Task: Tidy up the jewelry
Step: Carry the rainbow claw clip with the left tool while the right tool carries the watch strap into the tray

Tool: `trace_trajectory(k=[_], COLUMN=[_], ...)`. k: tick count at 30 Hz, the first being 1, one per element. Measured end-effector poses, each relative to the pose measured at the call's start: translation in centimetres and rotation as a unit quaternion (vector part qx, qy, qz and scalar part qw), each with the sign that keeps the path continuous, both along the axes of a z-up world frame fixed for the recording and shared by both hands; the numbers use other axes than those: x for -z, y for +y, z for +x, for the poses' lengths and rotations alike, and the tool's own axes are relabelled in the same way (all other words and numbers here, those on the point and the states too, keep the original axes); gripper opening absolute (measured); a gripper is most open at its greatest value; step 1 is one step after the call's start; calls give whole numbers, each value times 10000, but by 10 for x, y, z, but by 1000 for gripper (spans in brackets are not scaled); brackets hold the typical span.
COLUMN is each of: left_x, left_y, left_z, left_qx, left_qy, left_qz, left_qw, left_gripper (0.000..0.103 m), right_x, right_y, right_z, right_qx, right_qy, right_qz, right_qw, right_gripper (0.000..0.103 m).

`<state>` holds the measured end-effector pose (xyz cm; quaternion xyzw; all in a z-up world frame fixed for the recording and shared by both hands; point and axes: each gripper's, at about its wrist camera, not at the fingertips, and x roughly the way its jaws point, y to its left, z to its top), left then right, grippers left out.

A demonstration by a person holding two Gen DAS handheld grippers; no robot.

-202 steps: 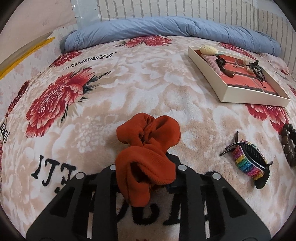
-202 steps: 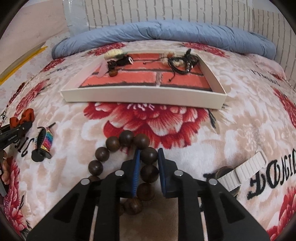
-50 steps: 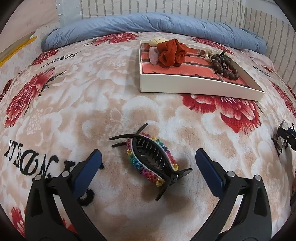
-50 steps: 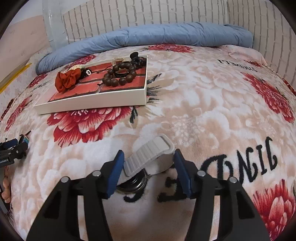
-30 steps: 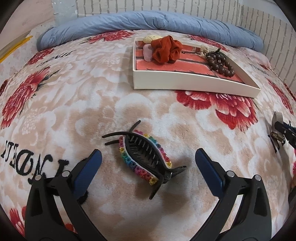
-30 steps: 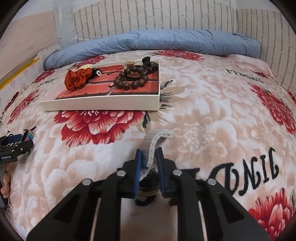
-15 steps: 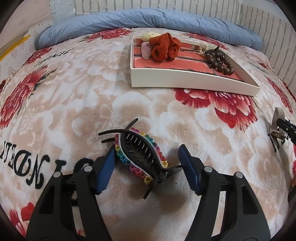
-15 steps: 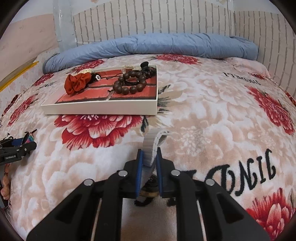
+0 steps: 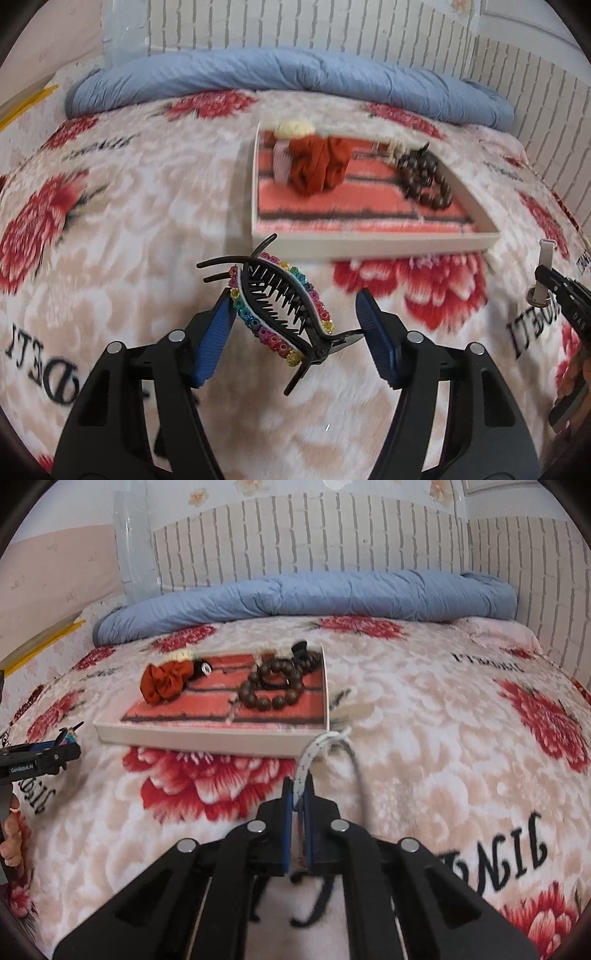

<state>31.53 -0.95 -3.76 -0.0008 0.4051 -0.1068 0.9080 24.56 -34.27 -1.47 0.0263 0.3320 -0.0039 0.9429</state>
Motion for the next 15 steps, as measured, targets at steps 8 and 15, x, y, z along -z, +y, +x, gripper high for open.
trace_trajectory(k=[8,15], left_x=[-17,-15], left_y=[-23,-42], left_z=[35,85], left_qx=[178,244], left_qy=[-187,-219], left_qz=[-138,-109], left_qw=[9996,9994], left_gripper=[65,65], right_x=[-22,-30], right_y=[5,15], right_z=[40,93], right_qx=[-129,-181], right_qy=[-184,-312], right_qz=[24,175], right_qw=[9997,9992], right_gripper=[5,5])
